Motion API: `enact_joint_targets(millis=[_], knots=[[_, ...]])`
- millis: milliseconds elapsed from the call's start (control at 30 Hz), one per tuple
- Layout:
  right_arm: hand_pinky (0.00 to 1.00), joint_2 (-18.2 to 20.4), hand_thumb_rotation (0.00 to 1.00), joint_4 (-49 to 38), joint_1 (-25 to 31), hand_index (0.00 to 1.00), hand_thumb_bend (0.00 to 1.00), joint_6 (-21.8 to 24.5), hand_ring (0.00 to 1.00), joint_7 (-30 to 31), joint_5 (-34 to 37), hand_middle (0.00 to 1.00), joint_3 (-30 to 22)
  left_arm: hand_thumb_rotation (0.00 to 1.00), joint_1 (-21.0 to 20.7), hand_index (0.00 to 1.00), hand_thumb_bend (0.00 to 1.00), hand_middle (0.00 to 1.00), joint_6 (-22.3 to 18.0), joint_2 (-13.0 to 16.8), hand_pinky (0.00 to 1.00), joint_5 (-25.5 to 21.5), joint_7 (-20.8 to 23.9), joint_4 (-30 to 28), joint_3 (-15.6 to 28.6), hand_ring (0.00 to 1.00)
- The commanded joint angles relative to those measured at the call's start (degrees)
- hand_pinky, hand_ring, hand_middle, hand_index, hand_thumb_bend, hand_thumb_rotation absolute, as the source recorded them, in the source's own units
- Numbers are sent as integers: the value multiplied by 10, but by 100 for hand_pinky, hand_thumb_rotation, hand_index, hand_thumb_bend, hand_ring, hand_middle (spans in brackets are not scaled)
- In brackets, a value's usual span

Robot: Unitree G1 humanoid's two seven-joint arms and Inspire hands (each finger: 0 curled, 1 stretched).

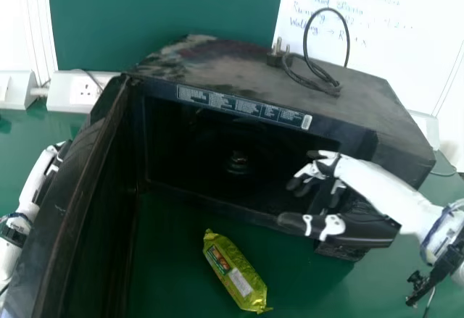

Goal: Put biscuit inside oven

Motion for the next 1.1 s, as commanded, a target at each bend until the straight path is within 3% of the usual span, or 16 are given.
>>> enact_joint_targets(millis=[0,133,233,367,567,767,967,1067], knots=[[50,-27,56,-3,-15,73,95,-1,64,8,-10,68,22,6,5,48,51,41,1,-2,29,3,5,-9,1,37],[50,-46,47,-1,-39,72,99,27,64,13,-6,67,64,6,5,48,51,41,-1,-1,29,6,7,-10,0,37],[50,-60,48,5,-54,71,98,27,64,20,-16,68,94,6,6,48,51,41,2,-2,29,-1,5,-12,0,37],[48,-97,65,24,-80,76,95,-17,65,46,-37,71,141,6,4,48,51,41,0,-2,29,-5,1,-6,0,37],[49,-118,71,32,-130,80,99,-43,66,72,-80,72,226,6,1,48,51,41,-12,-2,29,1,1,4,0,37],[48,-101,73,50,-205,83,100,-29,70,120,-90,78,307,6,4,48,51,41,-9,-2,29,3,5,-1,-1,37],[48,-76,73,53,-242,84,100,-31,70,145,-116,79,357,6,5,48,51,41,-8,-1,29,2,4,-5,-2,37],[54,-63,71,54,-259,85,100,-26,74,161,-130,80,380,6,6,48,51,41,-5,-1,29,4,5,-8,-2,37]])
